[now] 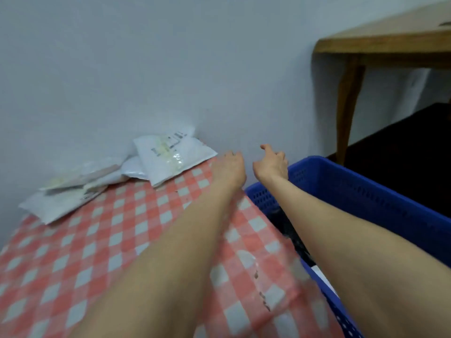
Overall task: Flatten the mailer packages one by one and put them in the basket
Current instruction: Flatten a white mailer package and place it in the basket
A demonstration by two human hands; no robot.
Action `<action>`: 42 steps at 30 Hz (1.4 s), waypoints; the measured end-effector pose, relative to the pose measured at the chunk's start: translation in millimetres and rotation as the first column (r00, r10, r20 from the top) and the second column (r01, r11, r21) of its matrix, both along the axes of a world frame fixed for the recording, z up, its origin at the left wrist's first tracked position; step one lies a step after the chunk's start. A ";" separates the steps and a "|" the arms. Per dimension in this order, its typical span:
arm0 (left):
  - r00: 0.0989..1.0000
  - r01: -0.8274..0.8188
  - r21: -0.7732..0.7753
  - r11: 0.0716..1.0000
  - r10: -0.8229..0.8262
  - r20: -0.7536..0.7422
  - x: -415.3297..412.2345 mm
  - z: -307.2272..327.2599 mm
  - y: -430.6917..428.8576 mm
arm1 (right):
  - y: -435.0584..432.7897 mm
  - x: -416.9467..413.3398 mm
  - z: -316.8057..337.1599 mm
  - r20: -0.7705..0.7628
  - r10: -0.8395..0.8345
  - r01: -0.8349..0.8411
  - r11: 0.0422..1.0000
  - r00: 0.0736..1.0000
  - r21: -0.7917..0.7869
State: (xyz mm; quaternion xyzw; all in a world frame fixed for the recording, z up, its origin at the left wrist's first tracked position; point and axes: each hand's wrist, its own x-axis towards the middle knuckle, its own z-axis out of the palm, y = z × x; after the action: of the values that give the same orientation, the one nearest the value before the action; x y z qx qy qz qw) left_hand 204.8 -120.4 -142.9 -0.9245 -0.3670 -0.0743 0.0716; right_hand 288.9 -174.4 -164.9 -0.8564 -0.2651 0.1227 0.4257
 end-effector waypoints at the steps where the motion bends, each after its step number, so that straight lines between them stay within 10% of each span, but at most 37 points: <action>1: 0.999 -0.028 0.005 1.000 0.028 0.018 -16.2 6.2 8.7 | 9.7 -14.8 10.0 0.018 0.030 -0.030 0.999 0.999 0.016; 21: 0.709 -0.427 -0.507 0.749 0.625 0.327 -116.3 -2.1 219.6 | 225.1 -66.8 30.1 0.020 0.196 -0.195 0.979 0.980 -0.057; 25: 0.667 -0.363 -0.576 0.733 0.635 0.388 -116.3 -1.3 222.9 | 234.5 -66.8 26.8 -0.041 0.207 -0.208 0.978 0.978 -0.015; 33: 0.246 0.092 -0.793 0.602 0.758 0.604 -125.0 23.9 180.2 | 185.2 -79.3 41.7 -0.106 0.301 -0.287 0.949 0.948 0.132; 42: 0.239 0.206 -0.758 0.619 0.719 0.652 -182.9 69.4 113.9 | 94.9 -99.4 72.9 -0.085 0.111 -0.094 0.979 0.990 0.182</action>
State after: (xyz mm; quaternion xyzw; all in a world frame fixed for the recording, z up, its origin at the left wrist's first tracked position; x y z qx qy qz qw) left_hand 21.9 -6.4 -73.5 -0.5454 -0.4956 -0.4356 -0.5169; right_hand 189.5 -79.5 -92.0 -0.7933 -0.2982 0.1610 0.5057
